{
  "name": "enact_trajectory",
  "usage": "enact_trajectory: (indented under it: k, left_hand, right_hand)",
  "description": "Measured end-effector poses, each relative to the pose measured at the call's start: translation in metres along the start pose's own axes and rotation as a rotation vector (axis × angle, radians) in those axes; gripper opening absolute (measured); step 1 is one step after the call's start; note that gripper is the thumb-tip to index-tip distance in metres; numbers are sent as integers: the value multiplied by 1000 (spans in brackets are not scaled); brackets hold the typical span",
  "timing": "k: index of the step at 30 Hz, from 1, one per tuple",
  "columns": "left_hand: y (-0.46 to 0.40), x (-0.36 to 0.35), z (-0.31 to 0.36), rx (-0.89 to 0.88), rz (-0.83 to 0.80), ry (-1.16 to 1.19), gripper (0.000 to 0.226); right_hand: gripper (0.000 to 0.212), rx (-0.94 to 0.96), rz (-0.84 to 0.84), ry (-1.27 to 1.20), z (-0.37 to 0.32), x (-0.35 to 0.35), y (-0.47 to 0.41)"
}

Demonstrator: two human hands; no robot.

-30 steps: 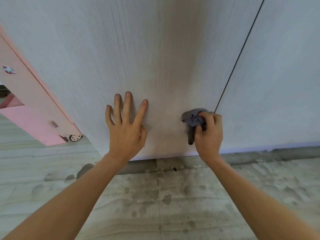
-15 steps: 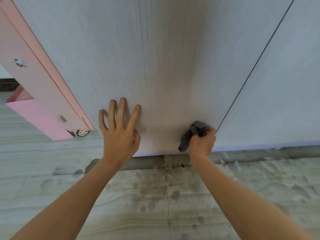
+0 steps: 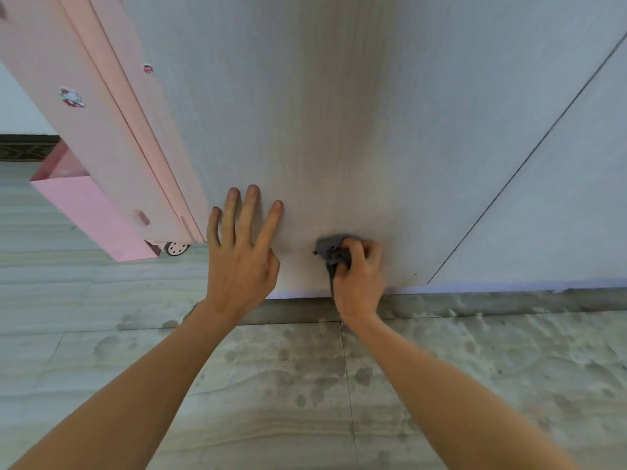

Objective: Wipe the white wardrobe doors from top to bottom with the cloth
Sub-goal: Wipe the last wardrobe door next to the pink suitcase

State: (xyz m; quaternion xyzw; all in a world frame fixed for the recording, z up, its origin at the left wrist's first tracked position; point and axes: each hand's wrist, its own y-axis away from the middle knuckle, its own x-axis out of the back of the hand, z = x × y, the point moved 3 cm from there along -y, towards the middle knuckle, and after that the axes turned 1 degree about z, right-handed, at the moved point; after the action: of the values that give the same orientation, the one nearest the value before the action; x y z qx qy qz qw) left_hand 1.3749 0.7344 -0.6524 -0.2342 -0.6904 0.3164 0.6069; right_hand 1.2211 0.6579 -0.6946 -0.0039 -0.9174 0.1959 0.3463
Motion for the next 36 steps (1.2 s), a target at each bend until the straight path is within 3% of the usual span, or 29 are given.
enact_trajectory:
  k: [4,7,11,13,15,18,21,24,28,32,36]
  left_hand:
    - [7,3,-10,32,-5,28,70]
    - [12,4,-16,66,-29,41,71]
    - [23,3,-27,111,-53,38,69]
    - [27,3,-32,155,-55,38,69]
    - [31,4,-34,182,-58,39,69]
    - [31,6,-35,141,-88,37,70]
    - [37,6,-45,67,-129,-14,70]
    - [41,3,-59,2,-152,-72,70]
    - [38,2,-64,13,-159,-72,61]
    - [38,11,-64,61,-103,-20,57]
    - [43,14,-75,158,-119,-25,61]
  right_hand:
    - [26,-340,-117,35,1,-24,16]
    - [25,-366,-25,-58,-3,-13,7]
    - [23,-93,218,-287,-42,8,-9]
    - [25,121,299,-255,-64,7,-13]
    - [28,334,292,-141,-71,-5,-6]
    - [28,543,121,85,-51,-36,16]
    - [35,512,41,115,-36,-49,26]
    - [31,478,153,-21,-58,-34,15]
    - [29,575,301,-135,-116,-5,-15]
    - [31,672,373,85,-126,-14,-12]
    - [30,863,322,279,-99,-44,10]
